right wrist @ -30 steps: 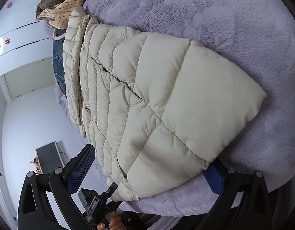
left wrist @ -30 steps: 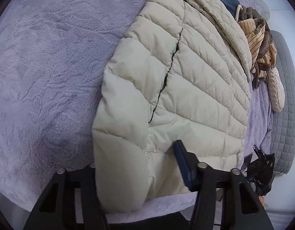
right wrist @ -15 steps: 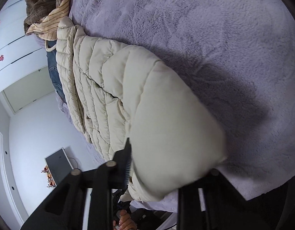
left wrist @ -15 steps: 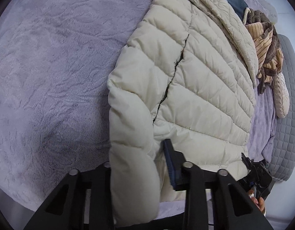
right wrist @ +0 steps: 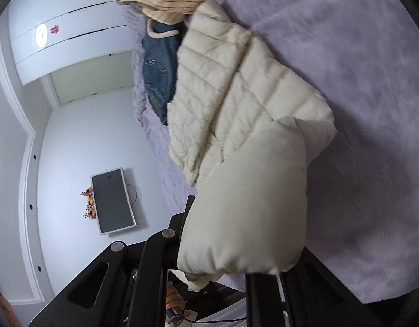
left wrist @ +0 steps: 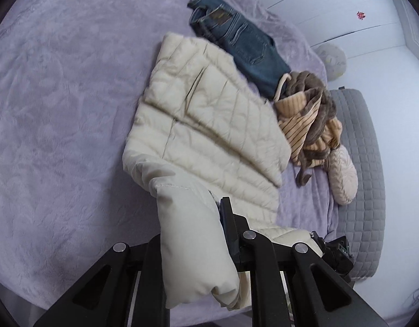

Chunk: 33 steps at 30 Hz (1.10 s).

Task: Fold large clothes
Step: 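Grasp the hem with both tools and fold it up toward the collar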

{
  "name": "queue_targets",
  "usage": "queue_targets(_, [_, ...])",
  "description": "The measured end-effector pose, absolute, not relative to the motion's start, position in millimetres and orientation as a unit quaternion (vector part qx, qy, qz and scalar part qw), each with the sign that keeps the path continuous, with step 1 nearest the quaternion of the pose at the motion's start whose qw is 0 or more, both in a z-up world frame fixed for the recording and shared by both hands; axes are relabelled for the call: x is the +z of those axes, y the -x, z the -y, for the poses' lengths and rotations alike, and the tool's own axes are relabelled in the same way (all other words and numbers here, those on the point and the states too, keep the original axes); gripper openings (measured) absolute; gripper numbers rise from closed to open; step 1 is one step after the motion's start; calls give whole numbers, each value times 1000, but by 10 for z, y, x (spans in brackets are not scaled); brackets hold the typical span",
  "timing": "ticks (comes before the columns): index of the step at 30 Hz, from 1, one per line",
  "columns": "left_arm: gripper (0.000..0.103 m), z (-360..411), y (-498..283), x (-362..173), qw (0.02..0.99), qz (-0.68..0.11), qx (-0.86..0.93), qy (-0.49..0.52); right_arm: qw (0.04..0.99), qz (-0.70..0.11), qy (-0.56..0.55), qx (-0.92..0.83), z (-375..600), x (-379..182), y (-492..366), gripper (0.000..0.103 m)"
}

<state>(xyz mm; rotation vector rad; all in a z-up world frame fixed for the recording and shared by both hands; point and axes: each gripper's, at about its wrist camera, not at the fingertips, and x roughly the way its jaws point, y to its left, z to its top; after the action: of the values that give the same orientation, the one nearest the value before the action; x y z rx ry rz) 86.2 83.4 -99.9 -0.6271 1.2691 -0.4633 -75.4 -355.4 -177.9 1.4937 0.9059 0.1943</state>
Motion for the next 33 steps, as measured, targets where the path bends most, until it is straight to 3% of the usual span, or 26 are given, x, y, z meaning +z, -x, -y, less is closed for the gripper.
queue_targets(8, [16, -596, -1713, -484, 786, -513, -212, 273, 693, -384, -592, 144, 3951, -1168, -277, 16])
queue_targets(16, [16, -254, -2730, -676, 798, -528, -184, 223, 728, -414, -531, 129, 4129, -1003, -1332, 16])
queue_targets(26, [16, 18, -3318, -1582, 794, -574, -142, 140, 723, -448, -522, 60, 4121, -1721, -2077, 16])
queue_targets(33, [17, 92, -3399, -1549, 801, -569, -146, 114, 714, -457, -529, 34, 4156, -1932, -2188, 16])
